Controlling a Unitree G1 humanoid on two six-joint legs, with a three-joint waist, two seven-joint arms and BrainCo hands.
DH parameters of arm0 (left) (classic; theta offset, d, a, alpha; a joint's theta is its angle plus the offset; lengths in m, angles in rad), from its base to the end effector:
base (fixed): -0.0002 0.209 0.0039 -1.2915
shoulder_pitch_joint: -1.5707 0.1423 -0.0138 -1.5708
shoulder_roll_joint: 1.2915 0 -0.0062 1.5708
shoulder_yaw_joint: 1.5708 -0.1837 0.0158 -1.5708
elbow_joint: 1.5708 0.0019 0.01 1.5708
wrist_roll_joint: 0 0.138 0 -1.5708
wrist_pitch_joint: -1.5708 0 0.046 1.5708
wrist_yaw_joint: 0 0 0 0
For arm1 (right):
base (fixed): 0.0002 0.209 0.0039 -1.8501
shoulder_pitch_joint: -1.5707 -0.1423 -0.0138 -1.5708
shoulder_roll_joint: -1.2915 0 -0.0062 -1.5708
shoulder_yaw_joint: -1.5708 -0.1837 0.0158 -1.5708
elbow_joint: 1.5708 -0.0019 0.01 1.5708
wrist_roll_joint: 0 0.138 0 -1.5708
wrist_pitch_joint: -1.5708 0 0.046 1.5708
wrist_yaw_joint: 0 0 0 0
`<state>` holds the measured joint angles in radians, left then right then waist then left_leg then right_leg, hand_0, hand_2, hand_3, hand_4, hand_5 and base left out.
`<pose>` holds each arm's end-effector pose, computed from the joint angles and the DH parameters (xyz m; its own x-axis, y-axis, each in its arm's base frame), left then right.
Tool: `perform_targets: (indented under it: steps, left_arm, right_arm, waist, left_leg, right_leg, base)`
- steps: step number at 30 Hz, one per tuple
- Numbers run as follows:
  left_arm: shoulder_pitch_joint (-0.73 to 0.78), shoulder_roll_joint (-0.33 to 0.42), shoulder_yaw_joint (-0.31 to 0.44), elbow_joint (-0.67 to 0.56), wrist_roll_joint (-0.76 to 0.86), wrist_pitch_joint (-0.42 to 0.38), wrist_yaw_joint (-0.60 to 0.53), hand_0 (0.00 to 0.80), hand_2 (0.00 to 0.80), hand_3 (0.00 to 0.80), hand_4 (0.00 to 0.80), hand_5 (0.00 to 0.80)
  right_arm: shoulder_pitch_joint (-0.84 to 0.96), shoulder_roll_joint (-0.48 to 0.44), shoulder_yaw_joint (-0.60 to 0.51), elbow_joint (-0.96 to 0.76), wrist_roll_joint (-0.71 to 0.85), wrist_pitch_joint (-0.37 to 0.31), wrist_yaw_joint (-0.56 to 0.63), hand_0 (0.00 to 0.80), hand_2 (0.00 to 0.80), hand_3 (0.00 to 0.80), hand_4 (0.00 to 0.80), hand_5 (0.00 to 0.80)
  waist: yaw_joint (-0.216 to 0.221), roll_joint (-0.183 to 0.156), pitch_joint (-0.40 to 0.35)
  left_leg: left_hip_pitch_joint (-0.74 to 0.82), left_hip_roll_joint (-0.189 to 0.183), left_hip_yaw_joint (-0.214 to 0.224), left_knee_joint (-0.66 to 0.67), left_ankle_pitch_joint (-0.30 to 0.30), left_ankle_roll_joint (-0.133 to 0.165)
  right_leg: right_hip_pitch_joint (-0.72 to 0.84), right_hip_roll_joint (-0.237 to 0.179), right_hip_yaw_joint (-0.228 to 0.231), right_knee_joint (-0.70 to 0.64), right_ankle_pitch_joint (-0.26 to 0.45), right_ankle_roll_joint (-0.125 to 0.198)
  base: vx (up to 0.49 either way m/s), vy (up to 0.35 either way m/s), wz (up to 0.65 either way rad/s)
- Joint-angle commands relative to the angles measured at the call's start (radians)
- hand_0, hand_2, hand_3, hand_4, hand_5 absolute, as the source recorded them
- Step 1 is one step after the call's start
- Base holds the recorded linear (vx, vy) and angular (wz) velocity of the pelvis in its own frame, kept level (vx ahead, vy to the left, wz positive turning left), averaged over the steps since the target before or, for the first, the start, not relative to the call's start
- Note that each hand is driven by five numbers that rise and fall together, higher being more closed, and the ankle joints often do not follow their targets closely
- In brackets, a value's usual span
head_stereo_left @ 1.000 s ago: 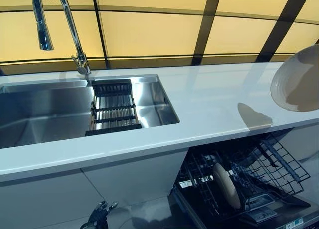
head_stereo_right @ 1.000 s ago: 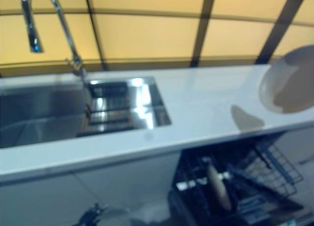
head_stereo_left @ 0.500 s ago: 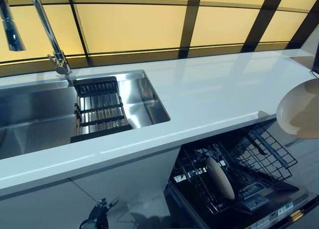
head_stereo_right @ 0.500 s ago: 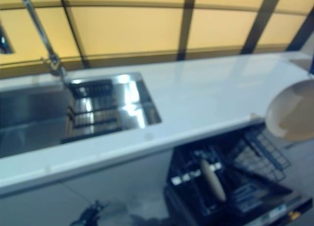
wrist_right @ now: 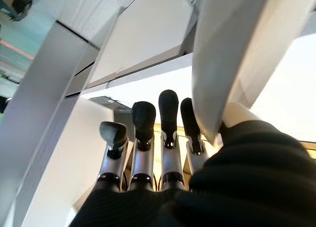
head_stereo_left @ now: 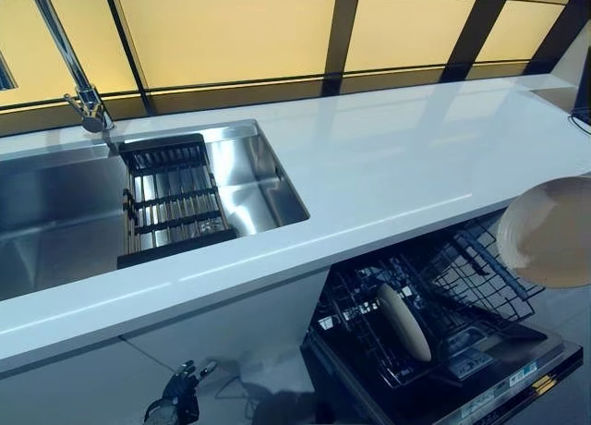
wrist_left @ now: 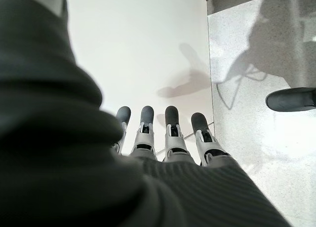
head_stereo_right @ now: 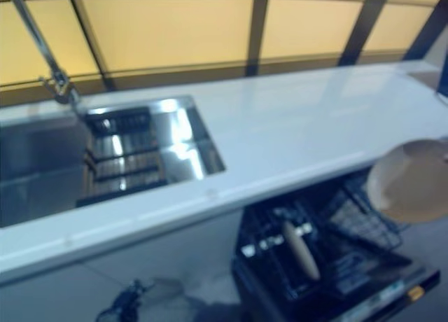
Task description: Take plates into dishwasher
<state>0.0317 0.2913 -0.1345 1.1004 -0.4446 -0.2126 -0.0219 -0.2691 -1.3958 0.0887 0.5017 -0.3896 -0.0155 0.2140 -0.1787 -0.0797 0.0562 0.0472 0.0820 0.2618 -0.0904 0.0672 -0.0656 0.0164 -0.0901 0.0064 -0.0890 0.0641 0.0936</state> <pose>0.0900 0.2403 -0.1008 0.5999 0.2170 -0.7701 -0.2513 0.9649 0.0761 0.2080 -0.4013 0.2277 0.9018 -0.4087 -0.1404 -0.1953 -0.0955 -0.9761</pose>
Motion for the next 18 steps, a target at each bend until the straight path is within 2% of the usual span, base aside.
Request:
perform_targets:
  steps: [1,5,8,9,11,15,18]
  left_arm:
    - [-0.058,0.034,0.029,0.029,0.028,-0.038,-0.009,0.0,0.0,0.0,0.0,0.0]
    - [-0.056,0.024,0.037,0.032,0.03,-0.047,-0.005,0.0,0.0,0.0,0.0,0.0]
    - [-0.057,0.021,0.043,0.035,0.029,-0.048,-0.001,0.0,0.0,0.0,0.0,0.0]
    - [-0.056,0.019,0.045,0.037,0.03,-0.049,-0.001,0.0,0.0,0.0,0.0,0.0]
    - [-0.057,0.013,0.042,0.037,0.026,-0.05,0.004,0.0,0.0,0.0,0.0,0.0]
    - [-0.052,0.004,0.035,0.029,0.013,-0.05,0.01,0.0,0.0,0.0,0.0,0.0]
    - [-0.056,-0.002,0.032,0.026,-0.005,-0.047,0.011,0.0,0.0,0.0,0.0,0.0]
  right_arm:
    - [-0.007,0.06,-0.054,-0.04,-0.054,0.031,-0.004,0.8,0.8,0.8,0.8,0.8]
    - [0.033,0.104,-0.072,-0.088,-0.101,0.046,0.002,0.8,0.8,0.8,0.8,0.8]
    - [0.06,0.147,-0.073,-0.123,-0.192,0.07,-0.028,0.8,0.8,0.8,0.8,0.8]
    - [0.062,0.158,-0.069,-0.129,-0.207,0.086,-0.037,0.8,0.8,0.8,0.8,0.8]
    - [0.06,0.183,-0.059,-0.143,-0.268,0.165,-0.044,0.8,0.8,0.8,0.8,0.8]
    - [0.073,0.24,-0.049,-0.16,-0.483,0.231,-0.115,0.8,0.8,0.8,0.8,0.8]
    - [0.085,0.27,-0.048,-0.214,-0.622,0.281,-0.102,0.8,0.8,0.8,0.8,0.8]
  waist:
    - [0.021,-0.052,-0.007]
    - [0.017,-0.048,-0.003]
    - [0.017,-0.042,0.003]
    - [0.018,-0.04,0.004]
    - [0.018,-0.036,0.007]
    - [0.017,-0.026,0.014]
    - [0.015,-0.016,0.018]
  left_leg:
    - [0.072,-0.024,0.006,0.003,-0.107,0.044]
    - [0.074,-0.022,0.008,0.003,-0.108,0.045]
    - [0.073,-0.023,0.007,0.003,-0.108,0.046]
    - [0.073,-0.023,0.006,0.003,-0.108,0.046]
    - [0.072,-0.024,0.007,0.003,-0.108,0.047]
    - [0.07,-0.025,0.005,0.003,-0.107,0.047]
    - [0.068,-0.029,0.001,0.003,-0.109,0.05]
  right_leg:
    - [-0.025,0.008,-0.013,0.002,0.063,0.072]
    - [-0.024,0.009,-0.009,0.002,0.062,0.07]
    - [-0.025,0.009,-0.008,0.002,0.061,0.069]
    - [-0.025,0.009,-0.008,0.002,0.062,0.069]
    - [-0.026,0.008,-0.005,0.002,0.061,0.068]
    - [-0.026,0.008,-0.002,0.002,0.06,0.068]
    - [-0.028,0.009,0.004,0.002,0.059,0.069]
  base:
    - [0.003,0.007,-0.07]
    - [-0.002,0.001,-0.04]
    - [0.0,0.0,0.0]
    - [0.0,0.0,0.0]
    - [0.0,0.0,0.0]
    - [-0.006,0.008,-0.01]
    - [-0.022,0.036,-0.02]
